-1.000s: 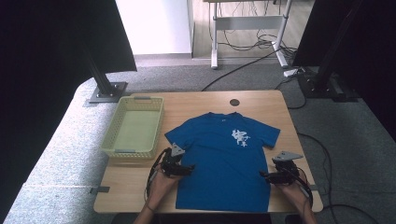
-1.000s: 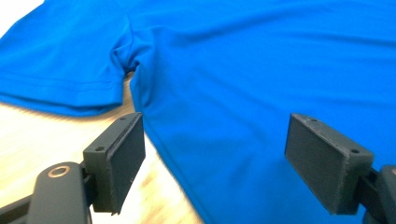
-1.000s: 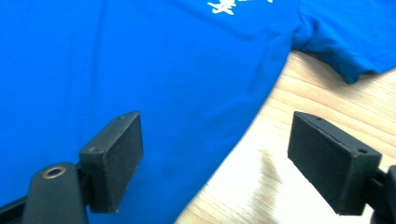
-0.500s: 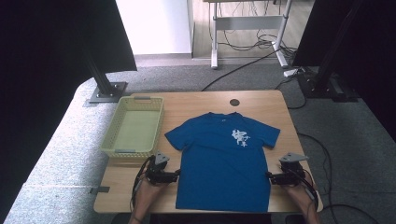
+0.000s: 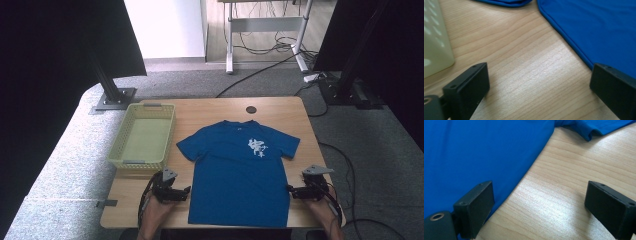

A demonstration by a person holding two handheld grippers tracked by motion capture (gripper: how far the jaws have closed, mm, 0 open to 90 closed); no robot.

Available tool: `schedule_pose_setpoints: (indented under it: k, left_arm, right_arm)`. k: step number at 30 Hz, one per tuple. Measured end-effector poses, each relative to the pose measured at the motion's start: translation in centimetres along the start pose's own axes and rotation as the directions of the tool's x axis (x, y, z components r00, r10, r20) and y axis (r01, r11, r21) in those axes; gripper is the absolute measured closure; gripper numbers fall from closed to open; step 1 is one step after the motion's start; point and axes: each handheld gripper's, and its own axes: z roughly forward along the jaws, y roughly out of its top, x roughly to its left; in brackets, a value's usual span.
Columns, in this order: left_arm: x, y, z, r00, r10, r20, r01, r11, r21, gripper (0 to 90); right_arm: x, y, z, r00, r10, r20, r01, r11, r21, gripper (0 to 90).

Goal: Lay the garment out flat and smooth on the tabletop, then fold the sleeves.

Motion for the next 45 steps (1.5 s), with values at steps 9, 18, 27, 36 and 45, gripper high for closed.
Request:
schedule_pose_setpoints:
  k: [9, 18, 27, 36, 45]
  left_arm:
    - [0.0, 0.0, 0.1, 0.9997, -0.018, -0.019, 0.018, 0.9998, 0.004, 0.7]
    - [0.0, 0.0, 0.0, 0.9997, -0.016, -0.021, 0.016, 0.9998, -0.01, 4.7]
    - [-0.5, 0.6, -0.2, 0.9996, 0.002, -0.027, -0.002, 0.9998, -0.022, 6.7]
    - [-1.2, 1.8, -0.1, 0.9998, 0.017, -0.013, -0.017, 0.9996, -0.024, 12.2]
    - [-1.5, 3.2, 0.1, 0.9997, 0.019, -0.012, -0.019, 0.9985, -0.051, 14.1]
  right_arm:
    - [0.0, 0.0, 0.1, 1.0, 0.006, 0.006, -0.006, 1.0, 0.005, 6.2]
    - [0.0, 0.1, 0.2, 1.0, -0.001, 0.0, 0.001, 1.0, 0.016, 2.4]
    - [0.0, 0.1, 0.2, 1.0, -0.001, 0.0, 0.001, 1.0, 0.016, 2.5]
    - [0.0, 0.1, 0.2, 1.0, -0.001, -0.001, 0.001, 1.0, 0.016, 2.5]
    - [0.0, 0.1, 0.2, 1.0, -0.001, 0.0, 0.001, 1.0, 0.016, 2.5]
